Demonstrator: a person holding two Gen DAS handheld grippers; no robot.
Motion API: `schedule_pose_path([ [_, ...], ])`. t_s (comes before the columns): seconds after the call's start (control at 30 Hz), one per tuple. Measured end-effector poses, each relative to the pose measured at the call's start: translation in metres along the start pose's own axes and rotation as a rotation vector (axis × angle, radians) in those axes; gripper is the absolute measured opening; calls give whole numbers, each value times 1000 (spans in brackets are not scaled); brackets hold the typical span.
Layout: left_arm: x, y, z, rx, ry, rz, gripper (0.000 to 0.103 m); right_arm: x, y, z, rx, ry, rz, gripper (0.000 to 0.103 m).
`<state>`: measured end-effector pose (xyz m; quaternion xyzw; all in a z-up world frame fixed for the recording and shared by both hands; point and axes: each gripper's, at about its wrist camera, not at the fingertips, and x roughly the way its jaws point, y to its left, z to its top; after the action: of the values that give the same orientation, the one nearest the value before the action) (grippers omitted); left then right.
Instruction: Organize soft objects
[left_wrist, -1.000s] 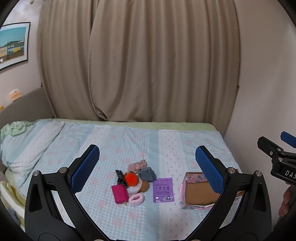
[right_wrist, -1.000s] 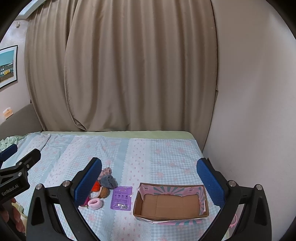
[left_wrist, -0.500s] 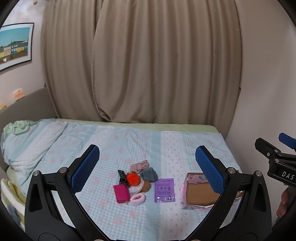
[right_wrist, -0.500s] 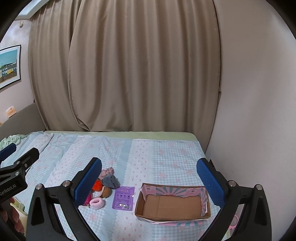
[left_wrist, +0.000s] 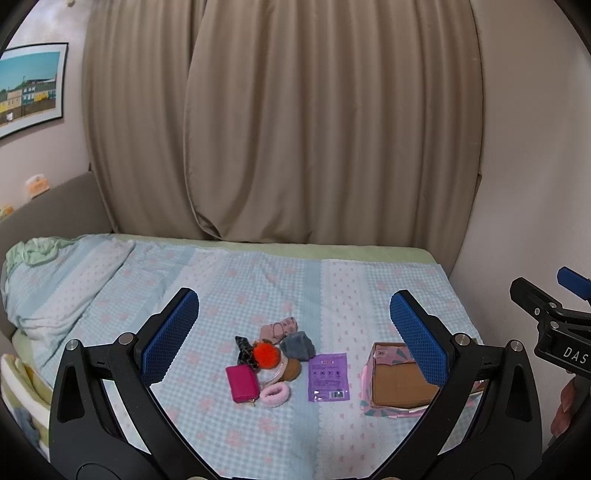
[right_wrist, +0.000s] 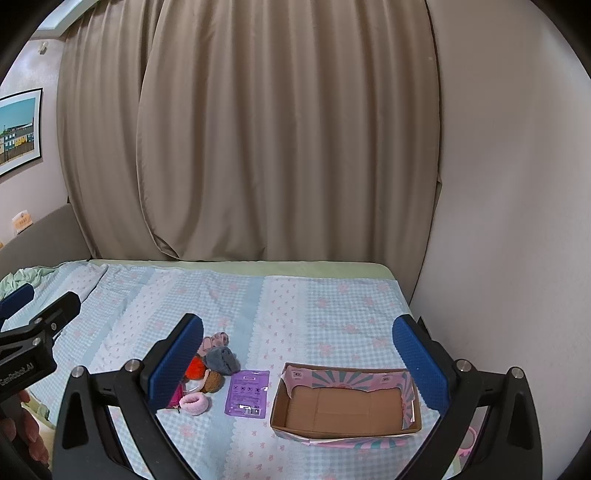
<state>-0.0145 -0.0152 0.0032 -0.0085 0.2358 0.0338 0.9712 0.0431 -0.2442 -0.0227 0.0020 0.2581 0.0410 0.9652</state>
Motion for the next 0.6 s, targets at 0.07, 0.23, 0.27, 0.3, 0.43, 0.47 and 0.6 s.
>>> schedule_pose_path([
  [0.07,1,2,1,0,0,0,102,0,-1,-1,3,0,4,102],
  [0.23,0,1,-1,-2,0,0,102,-1,-1,0,3,-1,5,102],
  [0.27,0,1,-1,-2,1,-1,102,-1,-1,-1,4,-2,5,102],
  [0.3,0,1,-2,-3,0,0,102,-1,-1,-1,5,-3,5,102],
  [0.43,-1,2,-4,-5,1,1,102,-1,-1,-3,5,-3,6,102],
  [0.47,-2,2,-5,-6,1,2,102,-1,0,-3,5,-3,7,102],
  [0.6,-2,2,-6,-9,3,7,102,-1,-1,-4,9,2,15,102],
])
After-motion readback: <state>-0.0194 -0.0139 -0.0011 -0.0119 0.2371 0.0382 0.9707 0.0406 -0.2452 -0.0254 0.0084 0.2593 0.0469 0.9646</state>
